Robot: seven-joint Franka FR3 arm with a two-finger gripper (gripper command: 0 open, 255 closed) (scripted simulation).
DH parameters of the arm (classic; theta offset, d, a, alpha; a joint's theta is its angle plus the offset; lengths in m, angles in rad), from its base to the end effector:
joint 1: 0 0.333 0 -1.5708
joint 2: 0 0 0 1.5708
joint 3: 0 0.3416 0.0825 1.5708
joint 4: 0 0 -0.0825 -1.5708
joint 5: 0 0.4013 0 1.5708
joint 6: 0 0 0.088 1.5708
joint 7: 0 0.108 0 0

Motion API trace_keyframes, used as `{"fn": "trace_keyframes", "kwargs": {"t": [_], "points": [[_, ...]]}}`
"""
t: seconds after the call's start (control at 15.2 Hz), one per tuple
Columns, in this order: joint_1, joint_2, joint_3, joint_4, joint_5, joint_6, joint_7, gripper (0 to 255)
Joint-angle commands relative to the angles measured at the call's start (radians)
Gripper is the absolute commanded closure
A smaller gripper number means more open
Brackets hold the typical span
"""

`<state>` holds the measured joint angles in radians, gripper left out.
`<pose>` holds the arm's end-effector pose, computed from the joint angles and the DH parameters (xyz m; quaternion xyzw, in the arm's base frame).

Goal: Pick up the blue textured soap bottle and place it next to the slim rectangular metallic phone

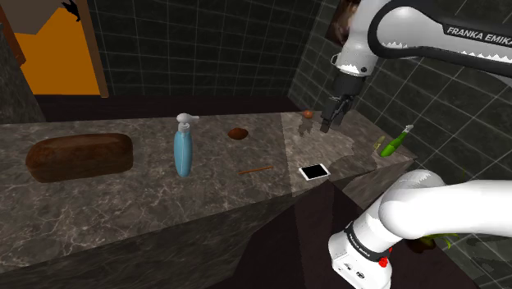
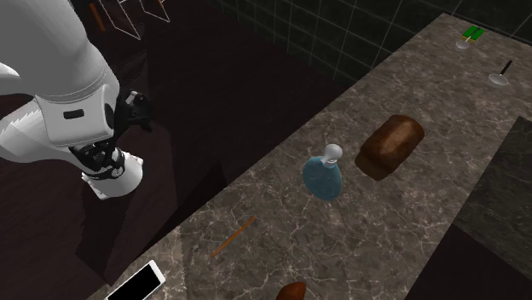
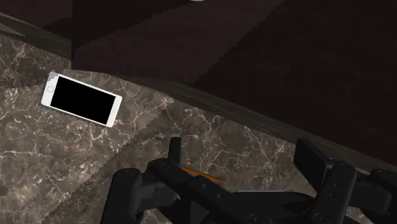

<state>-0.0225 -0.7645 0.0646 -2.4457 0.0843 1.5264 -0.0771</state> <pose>0.3011 0.0266 0.5536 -0.9957 -0.0473 0.0772 0.0219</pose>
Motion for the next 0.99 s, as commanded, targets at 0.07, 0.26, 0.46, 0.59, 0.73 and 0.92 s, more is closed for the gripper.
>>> {"fn": "trace_keyframes", "kwargs": {"t": [0.07,0.26,0.46,0.59,0.73,0.92], "points": [[0.005,0.005,0.017,-0.017,0.016,0.039,0.021,0],[0.019,0.031,0.069,-0.060,0.060,0.158,0.080,0],[0.032,0.075,0.124,-0.089,0.098,0.282,0.139,0],[0.039,0.113,0.162,-0.100,0.119,0.367,0.178,0],[0.044,0.159,0.200,-0.104,0.135,0.452,0.218,0],[0.044,0.239,0.259,-0.097,0.147,0.578,0.281,0]]}}
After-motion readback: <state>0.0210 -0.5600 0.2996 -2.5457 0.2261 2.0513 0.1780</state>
